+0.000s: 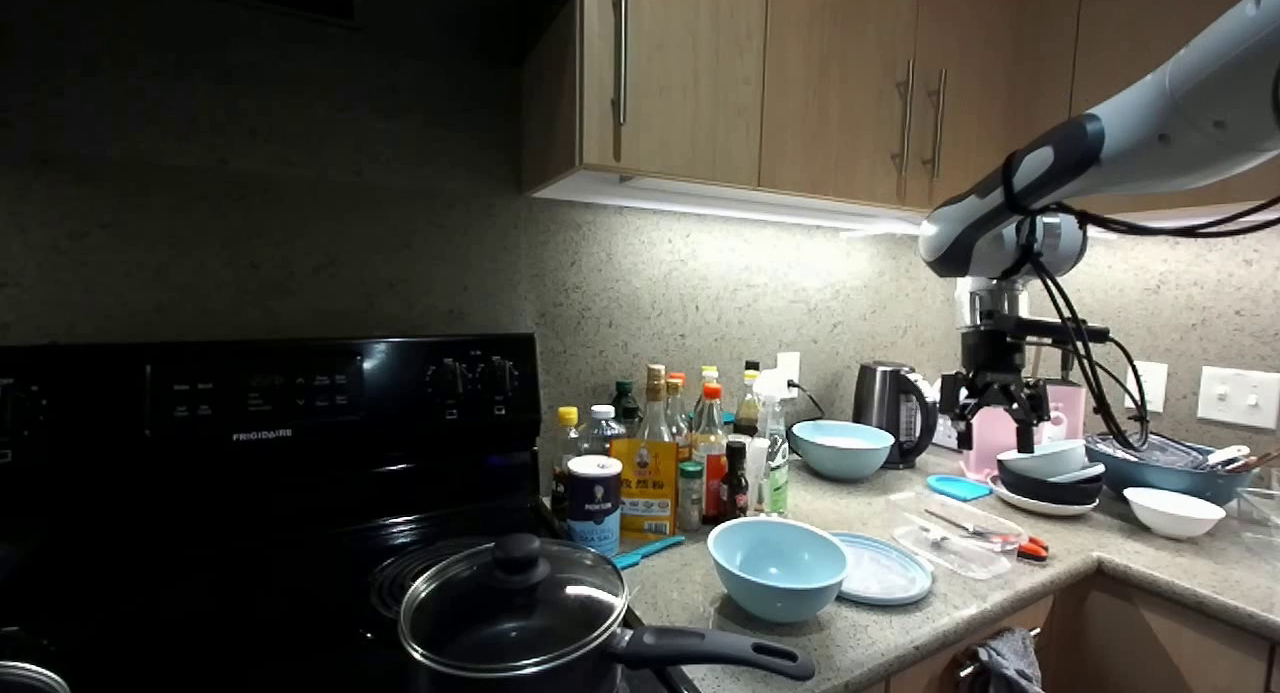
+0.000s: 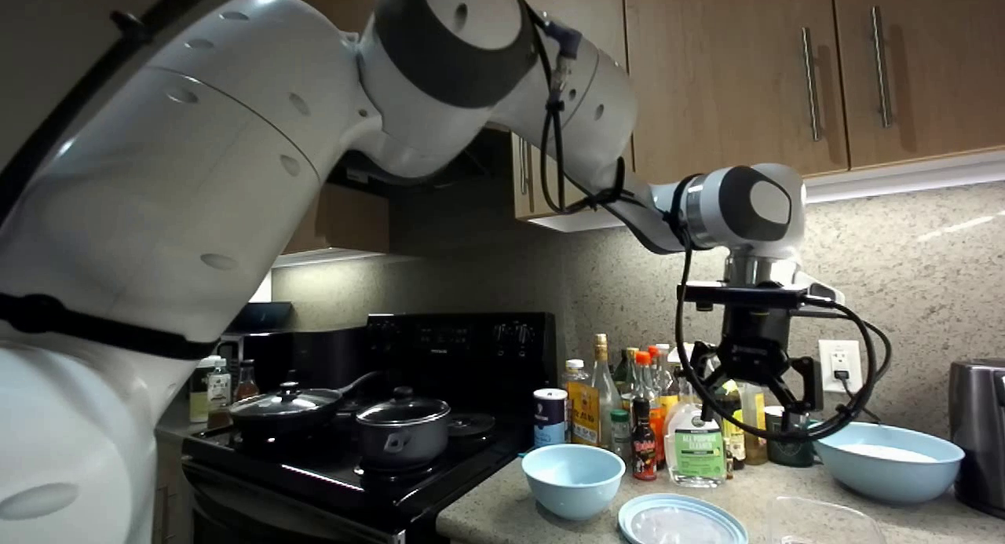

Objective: Put the spoon on the white plate

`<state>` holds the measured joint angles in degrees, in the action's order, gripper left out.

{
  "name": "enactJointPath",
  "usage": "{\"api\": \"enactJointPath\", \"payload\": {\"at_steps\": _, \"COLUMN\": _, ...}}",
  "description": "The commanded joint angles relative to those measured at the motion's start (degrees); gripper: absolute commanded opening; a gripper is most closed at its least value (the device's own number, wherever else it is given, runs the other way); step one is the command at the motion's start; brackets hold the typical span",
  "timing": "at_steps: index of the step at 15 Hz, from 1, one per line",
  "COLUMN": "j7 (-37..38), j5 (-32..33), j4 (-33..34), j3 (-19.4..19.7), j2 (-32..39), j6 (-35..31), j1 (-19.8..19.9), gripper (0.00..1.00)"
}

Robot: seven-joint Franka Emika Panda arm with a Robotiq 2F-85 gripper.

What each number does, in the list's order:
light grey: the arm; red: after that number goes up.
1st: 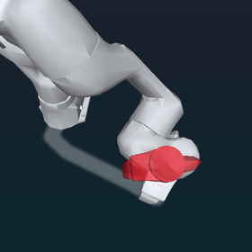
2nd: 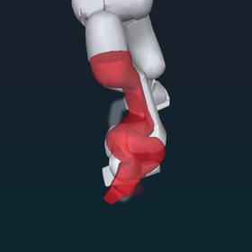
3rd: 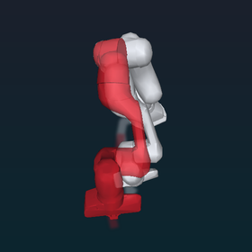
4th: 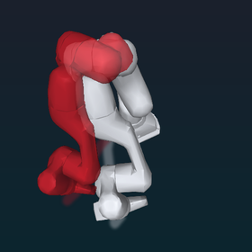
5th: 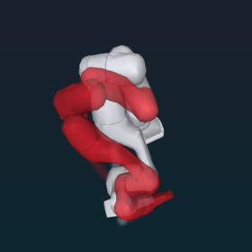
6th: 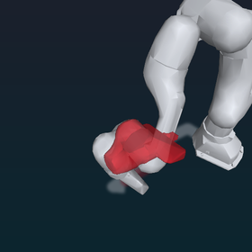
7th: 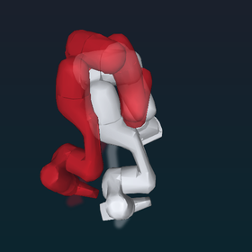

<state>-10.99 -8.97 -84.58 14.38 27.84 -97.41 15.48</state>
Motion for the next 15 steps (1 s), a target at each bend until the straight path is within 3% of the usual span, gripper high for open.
{"api": "enactJointPath", "payload": {"at_steps": 1, "j7": 3.7, "j5": -0.8, "j4": 11.0, "j3": -2.0, "j2": 9.4, "j6": 5.1, "j1": 4.2, "gripper": 1.0}}
{"api": "enactJointPath", "payload": {"at_steps": 3, "j7": 5.3, "j5": -0.6, "j4": 16.0, "j3": -2.5, "j2": 13.8, "j6": 7.4, "j1": 5.7, "gripper": 1.0}}
{"api": "enactJointPath", "payload": {"at_steps": 4, "j7": 3.3, "j5": 0.9, "j4": 9.8, "j3": -2.8, "j2": 9.5, "j6": 3.7, "j1": 4.8, "gripper": 1.0}}
{"api": "enactJointPath", "payload": {"at_steps": 10, "j7": 3.4, "j5": 0.9, "j4": 11.4, "j3": -3.4, "j2": 11.0, "j6": 3.8, "j1": 5.4, "gripper": 1.0}}
{"api": "enactJointPath", "payload": {"at_steps": 15, "j7": 7.8, "j5": 0.1, "j4": 19.7, "j3": -3.7, "j2": 18.7, "j6": 4.6, "j1": 6.0, "gripper": 1.0}}
